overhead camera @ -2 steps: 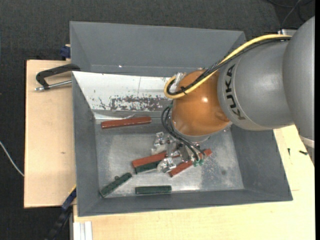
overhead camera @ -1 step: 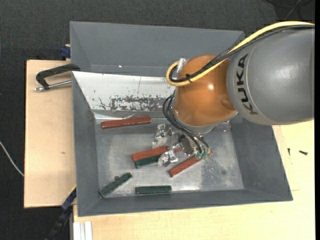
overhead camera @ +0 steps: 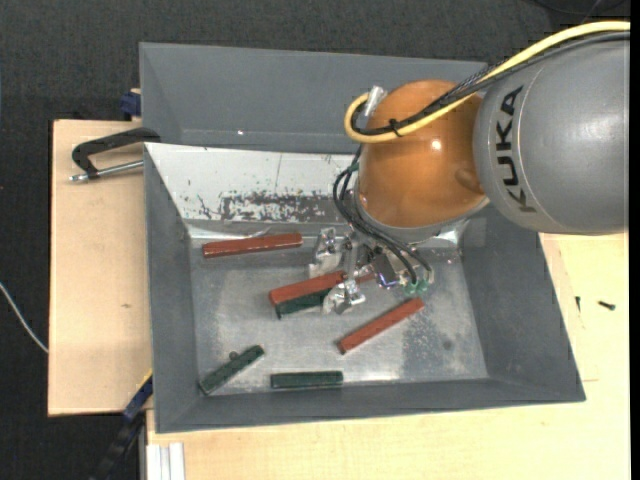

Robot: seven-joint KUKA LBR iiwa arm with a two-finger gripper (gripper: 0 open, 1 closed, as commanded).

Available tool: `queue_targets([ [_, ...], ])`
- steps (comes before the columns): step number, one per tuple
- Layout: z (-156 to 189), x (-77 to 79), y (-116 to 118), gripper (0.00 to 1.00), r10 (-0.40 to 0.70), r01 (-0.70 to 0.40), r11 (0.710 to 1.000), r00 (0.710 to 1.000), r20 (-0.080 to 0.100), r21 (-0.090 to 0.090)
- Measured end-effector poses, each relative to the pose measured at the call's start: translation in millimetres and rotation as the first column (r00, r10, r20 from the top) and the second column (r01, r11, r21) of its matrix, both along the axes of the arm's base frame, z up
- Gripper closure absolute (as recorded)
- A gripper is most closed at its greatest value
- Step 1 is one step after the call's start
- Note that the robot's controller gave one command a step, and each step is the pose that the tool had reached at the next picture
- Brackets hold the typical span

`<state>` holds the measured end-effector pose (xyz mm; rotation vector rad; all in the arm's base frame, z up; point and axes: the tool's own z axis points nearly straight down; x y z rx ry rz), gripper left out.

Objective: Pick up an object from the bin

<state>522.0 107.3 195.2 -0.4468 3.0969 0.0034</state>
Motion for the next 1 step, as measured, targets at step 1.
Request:
queue_targets([
  [1,12.7,-5.8,-1.8,1.00,-0.013,0.013,1.000,1.000,-0.010,-0.002],
])
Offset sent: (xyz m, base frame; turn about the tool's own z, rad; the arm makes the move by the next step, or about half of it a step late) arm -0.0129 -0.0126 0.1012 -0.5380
